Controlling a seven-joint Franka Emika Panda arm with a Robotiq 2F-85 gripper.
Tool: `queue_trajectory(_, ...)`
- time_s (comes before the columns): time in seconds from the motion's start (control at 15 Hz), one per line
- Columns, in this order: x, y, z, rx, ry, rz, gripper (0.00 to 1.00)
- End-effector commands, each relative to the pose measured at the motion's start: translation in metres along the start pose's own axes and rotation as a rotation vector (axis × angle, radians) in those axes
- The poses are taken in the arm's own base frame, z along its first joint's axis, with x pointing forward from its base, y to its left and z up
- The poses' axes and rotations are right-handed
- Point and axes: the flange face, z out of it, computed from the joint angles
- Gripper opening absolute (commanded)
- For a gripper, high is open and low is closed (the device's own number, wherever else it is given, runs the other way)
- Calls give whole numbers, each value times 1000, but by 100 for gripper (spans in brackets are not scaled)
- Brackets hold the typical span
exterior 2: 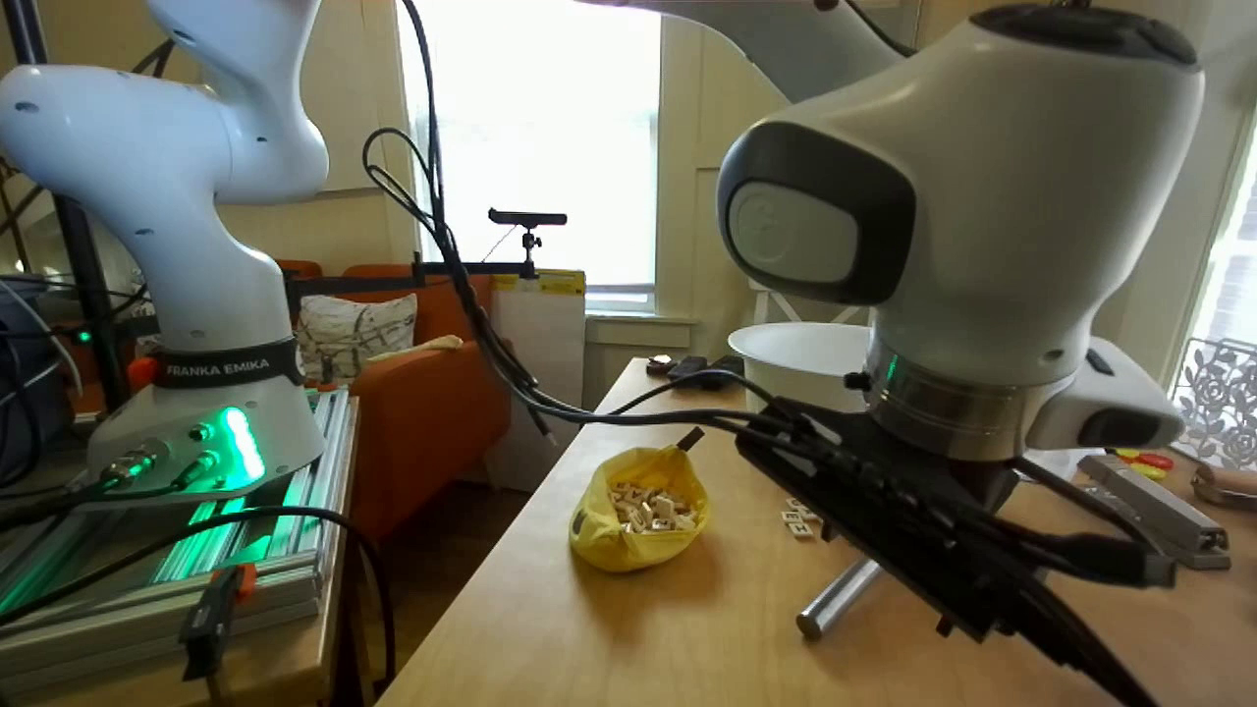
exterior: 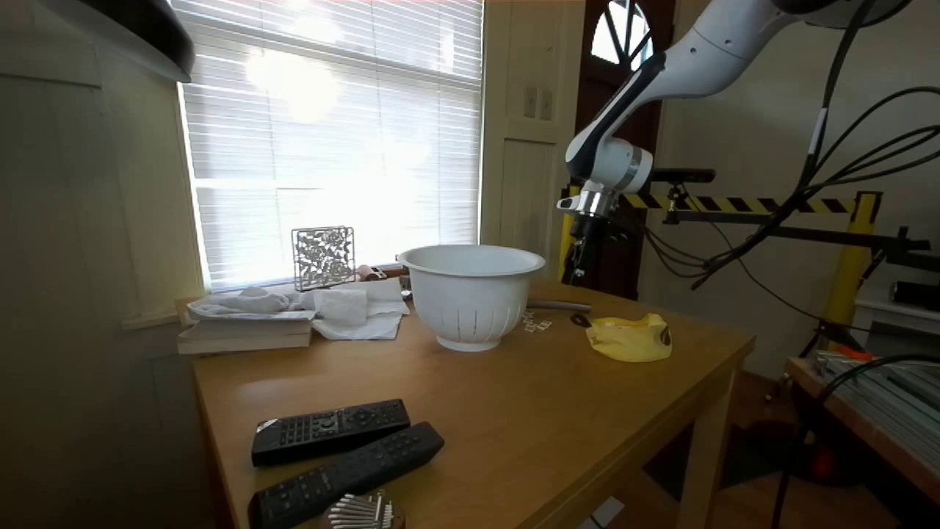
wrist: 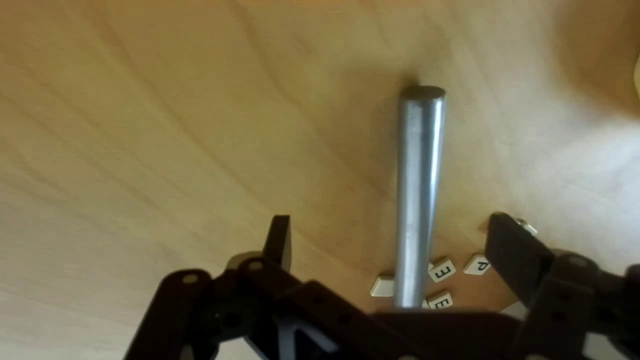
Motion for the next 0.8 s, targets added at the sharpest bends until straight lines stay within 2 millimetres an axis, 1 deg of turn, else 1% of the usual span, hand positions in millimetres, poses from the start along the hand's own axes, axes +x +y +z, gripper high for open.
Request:
queue_trajectory(0.0, -6, -11, 8, -15, 15, -29, 98)
queue_trajectory(0.07, -7, -13, 11, -24, 13, -43, 97)
queue_trajectory(0.13, -9, -15, 14, -31, 11, -49, 91)
queue_trajectory(0.2, -11, -16, 16, -38, 10, -57, 78)
queue_trajectory(0.47, -23, -25, 27, -48, -3, -68, 47)
queue_trajectory(0.6, -29, -29, 32, -45, -10, -71, 33)
queue_trajectory(0.73, -31, -31, 31, -54, -9, -82, 20)
